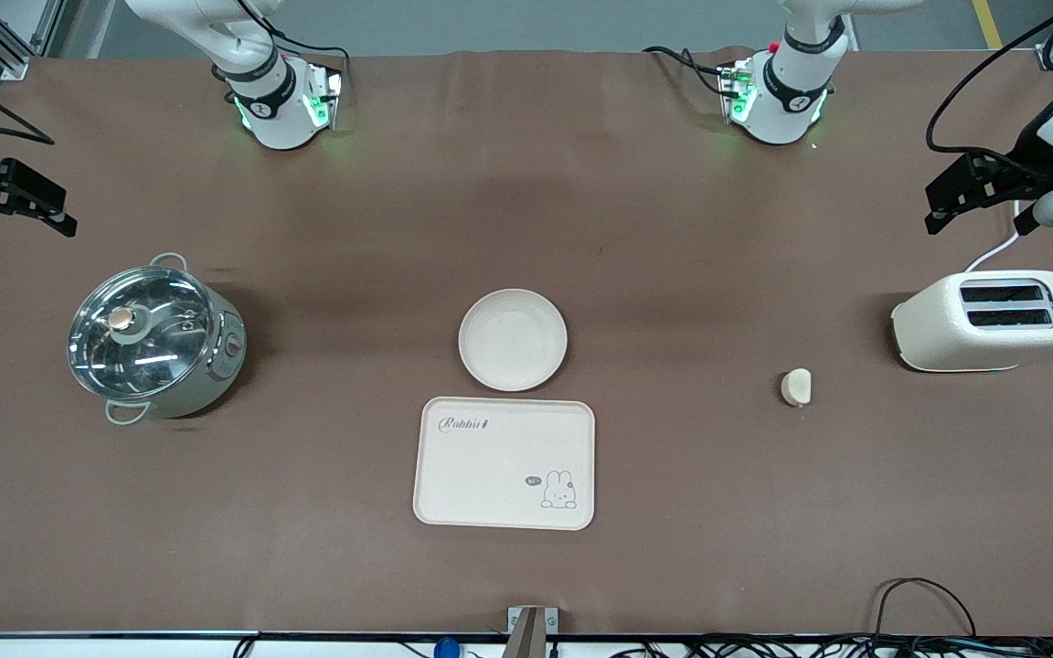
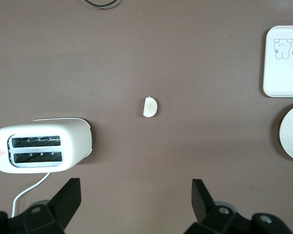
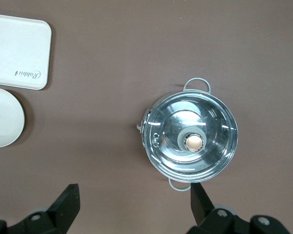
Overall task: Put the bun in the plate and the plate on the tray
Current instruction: 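Reach the left gripper toward the bun while the right gripper moves out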
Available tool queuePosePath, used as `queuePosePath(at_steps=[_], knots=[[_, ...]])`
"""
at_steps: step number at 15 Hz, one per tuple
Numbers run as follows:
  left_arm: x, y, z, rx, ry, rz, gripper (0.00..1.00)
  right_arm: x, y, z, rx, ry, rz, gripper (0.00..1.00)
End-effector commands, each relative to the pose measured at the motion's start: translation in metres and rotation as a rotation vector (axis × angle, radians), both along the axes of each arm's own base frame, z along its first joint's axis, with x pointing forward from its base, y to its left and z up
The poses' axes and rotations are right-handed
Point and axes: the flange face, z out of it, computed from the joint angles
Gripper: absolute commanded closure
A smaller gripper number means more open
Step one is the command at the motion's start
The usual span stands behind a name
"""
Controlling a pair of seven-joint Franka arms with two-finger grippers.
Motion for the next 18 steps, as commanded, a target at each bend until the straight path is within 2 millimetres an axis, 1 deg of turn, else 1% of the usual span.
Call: queuePosePath(at_steps=[1, 3, 5, 6, 7, 8, 10, 12, 13, 14, 15, 16, 17, 18], knots=[[0.002, 0.002, 0.003, 0.013, 0.015, -0.026, 0.00, -0.002, 0.004, 0.003, 0.001, -0.004, -0.008, 0.00], [0.001, 0.001, 0.006, 0.008, 0.009, -0.017, 0.00, -0.001, 0.005, 0.003, -0.001, -0.007, -0.006, 0.00], [0.002, 0.005, -0.001, 0.008, 0.031, -0.016, 0.00, 0.000, 0.007, 0.002, -0.001, -0.007, -0.005, 0.00], [0.008, 0.006, -0.016, 0.014, 0.058, -0.014, 0.00, 0.004, 0.009, -0.002, -0.001, -0.009, -0.001, 0.00], [0.019, 0.005, -0.034, 0.015, 0.088, -0.016, 0.00, 0.014, 0.015, -0.016, -0.008, 0.007, 0.011, 0.00], [0.032, 0.005, -0.056, 0.017, 0.120, -0.015, 0.00, 0.024, 0.026, -0.029, -0.011, 0.013, 0.029, 0.00], [0.057, -0.002, -0.102, 0.022, 0.160, -0.024, 0.00, 0.044, 0.037, -0.057, -0.012, 0.023, 0.042, 0.00], [0.084, -0.004, -0.156, 0.023, 0.188, -0.030, 0.00, 0.061, 0.047, -0.085, -0.019, 0.035, 0.061, 0.00], [0.095, -0.006, -0.181, 0.022, 0.194, -0.036, 0.00, 0.070, 0.051, -0.096, -0.022, 0.028, 0.065, 0.00], [0.106, -0.010, -0.210, 0.021, 0.197, -0.048, 0.00, 0.077, 0.059, -0.110, -0.022, 0.031, 0.075, 0.00], [0.115, -0.014, -0.236, 0.022, 0.196, -0.070, 0.00, 0.084, 0.063, -0.125, -0.026, 0.043, 0.081, 0.00], [0.122, -0.014, -0.262, 0.031, 0.198, -0.086, 0.00, 0.089, 0.073, -0.139, -0.024, 0.055, 0.092, 0.00], [0.126, -0.014, -0.288, 0.036, 0.202, -0.092, 0.00, 0.093, 0.085, -0.154, -0.011, 0.069, 0.103, 0.01], [0.129, -0.013, -0.312, 0.041, 0.202, -0.097, 0.00, 0.098, 0.092, -0.169, 0.011, 0.080, 0.104, 0.02]])
